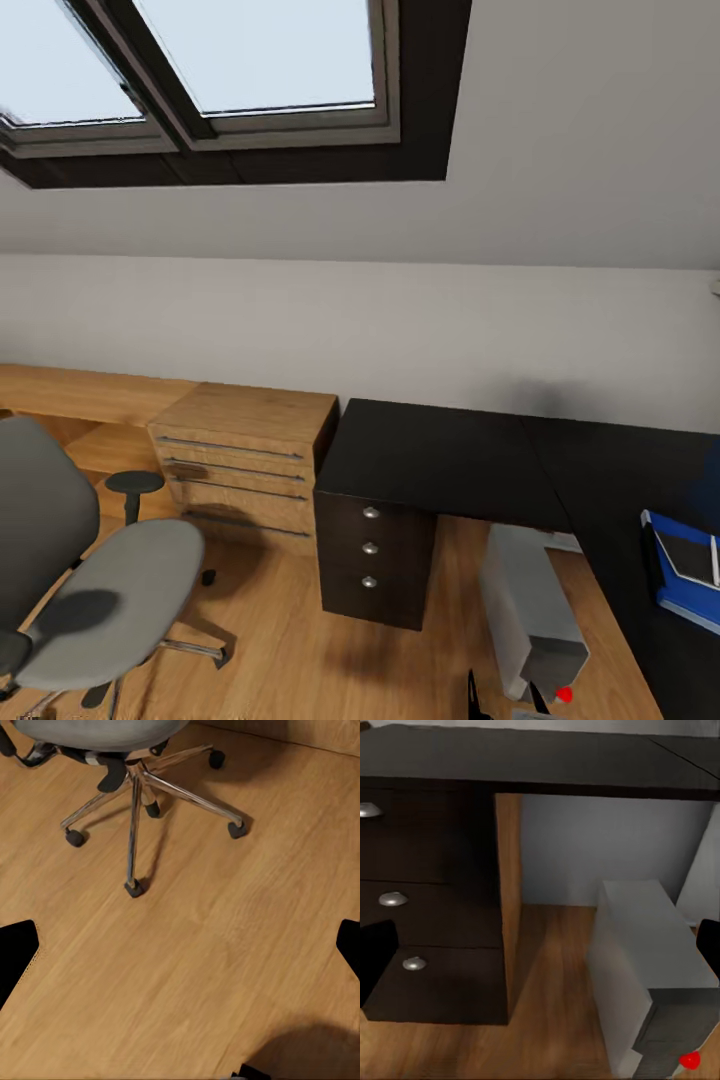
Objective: In the bedroom, organize the workspace by keeping the computer under the desk, ensuring the monitor is on the desk, placing the keyboard on the desk next to the monitor, placing the mouse on the desk next to the keyboard, moving the folder from the swivel chair onto the desk next to the mouse, stacking the notebook on top of the folder with the pen on top of the notebook, and positioning the swivel chair next to the desk.
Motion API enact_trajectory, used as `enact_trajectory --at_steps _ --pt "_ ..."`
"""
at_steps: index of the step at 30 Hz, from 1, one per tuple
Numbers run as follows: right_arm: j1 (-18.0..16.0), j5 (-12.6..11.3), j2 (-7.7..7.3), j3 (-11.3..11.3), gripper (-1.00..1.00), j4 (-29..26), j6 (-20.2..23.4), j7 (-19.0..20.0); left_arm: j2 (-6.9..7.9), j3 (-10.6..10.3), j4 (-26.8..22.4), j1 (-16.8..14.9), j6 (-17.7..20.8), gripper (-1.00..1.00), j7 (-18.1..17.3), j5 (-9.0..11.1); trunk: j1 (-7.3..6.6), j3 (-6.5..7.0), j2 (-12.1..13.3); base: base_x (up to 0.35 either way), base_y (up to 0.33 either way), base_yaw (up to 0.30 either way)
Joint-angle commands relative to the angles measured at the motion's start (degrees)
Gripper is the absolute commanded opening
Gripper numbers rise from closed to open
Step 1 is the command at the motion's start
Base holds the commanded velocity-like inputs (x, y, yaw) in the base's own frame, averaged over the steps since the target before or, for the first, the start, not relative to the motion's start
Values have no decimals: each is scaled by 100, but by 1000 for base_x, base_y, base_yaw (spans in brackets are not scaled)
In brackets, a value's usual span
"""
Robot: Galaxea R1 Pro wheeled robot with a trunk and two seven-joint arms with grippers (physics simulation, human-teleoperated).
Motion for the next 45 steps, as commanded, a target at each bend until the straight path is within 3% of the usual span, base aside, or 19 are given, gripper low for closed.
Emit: enact_trajectory --at_steps 1,11,45 --pt "-5 -50 1 45 100 4 -41 -17 0 -53 10 1 -45 100 29 44 -21 11 35 0 0 289" --pt "-5 -42 9 50 100 28 -99 -11 -6 -65 88 1 -127 100 21 55 -240 191 436 0 0 289" --pt "-5 -82 -1 8 100 196 -50 -23 -15 -55 410 1 -89 100 17 57 -240 191 436 0 0 289"
